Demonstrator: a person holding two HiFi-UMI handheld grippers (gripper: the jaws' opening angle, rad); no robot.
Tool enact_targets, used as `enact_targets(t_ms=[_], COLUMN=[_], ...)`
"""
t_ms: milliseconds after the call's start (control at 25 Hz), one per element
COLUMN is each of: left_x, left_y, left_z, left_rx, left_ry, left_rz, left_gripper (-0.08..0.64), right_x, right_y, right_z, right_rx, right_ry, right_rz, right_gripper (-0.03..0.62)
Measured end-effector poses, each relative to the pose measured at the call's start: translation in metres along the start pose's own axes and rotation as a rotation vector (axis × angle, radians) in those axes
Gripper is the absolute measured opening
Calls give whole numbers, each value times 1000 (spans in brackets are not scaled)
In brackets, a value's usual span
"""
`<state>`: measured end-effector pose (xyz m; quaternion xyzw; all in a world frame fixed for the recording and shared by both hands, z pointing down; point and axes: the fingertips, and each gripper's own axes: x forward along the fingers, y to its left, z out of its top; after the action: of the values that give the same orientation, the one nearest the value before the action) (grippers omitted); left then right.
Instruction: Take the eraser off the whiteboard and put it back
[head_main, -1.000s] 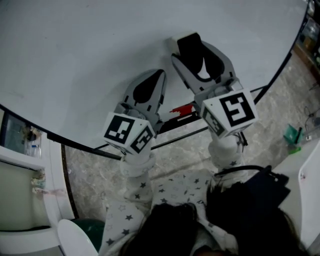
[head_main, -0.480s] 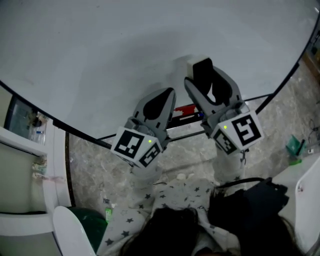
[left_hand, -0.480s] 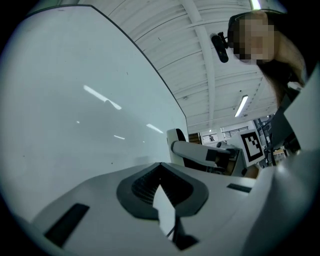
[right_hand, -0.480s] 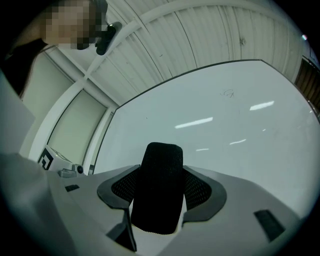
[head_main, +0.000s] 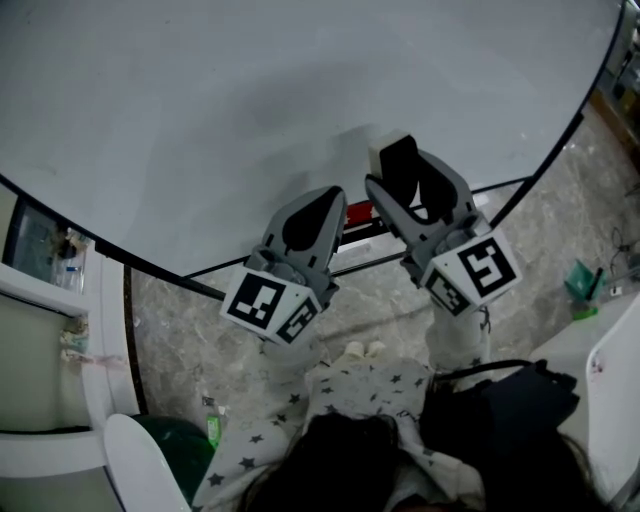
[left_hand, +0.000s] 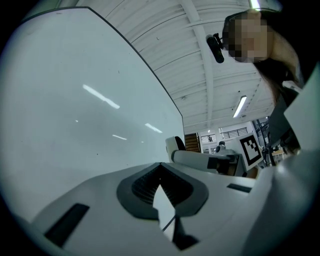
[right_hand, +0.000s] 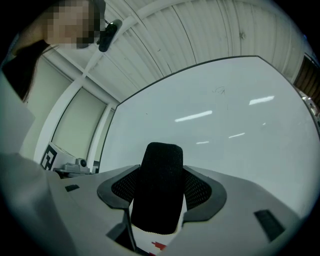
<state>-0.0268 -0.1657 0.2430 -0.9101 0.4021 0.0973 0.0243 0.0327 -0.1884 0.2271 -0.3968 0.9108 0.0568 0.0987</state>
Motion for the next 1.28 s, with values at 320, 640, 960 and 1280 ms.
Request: enact_targets(t_ms=[320, 640, 960, 1280], left_x=[4, 3, 6, 7], left_y=[1, -1, 2, 13], left_z=[-6, -4, 5, 18], left_rx=[4, -8, -8, 21], left_ry=[15, -3, -21, -27], left_rz=[-15, -22, -23, -27], left_gripper=[1, 2, 2, 2], right_x=[2, 1, 6, 28], right_y=[-2, -1, -5, 0], right_z=[-7, -5, 8, 25], right_rx=[20, 21, -68, -71], right_ry=[18, 6, -26, -81], right_rz=[-1, 5, -53, -42], right_gripper=[258, 258, 259, 258])
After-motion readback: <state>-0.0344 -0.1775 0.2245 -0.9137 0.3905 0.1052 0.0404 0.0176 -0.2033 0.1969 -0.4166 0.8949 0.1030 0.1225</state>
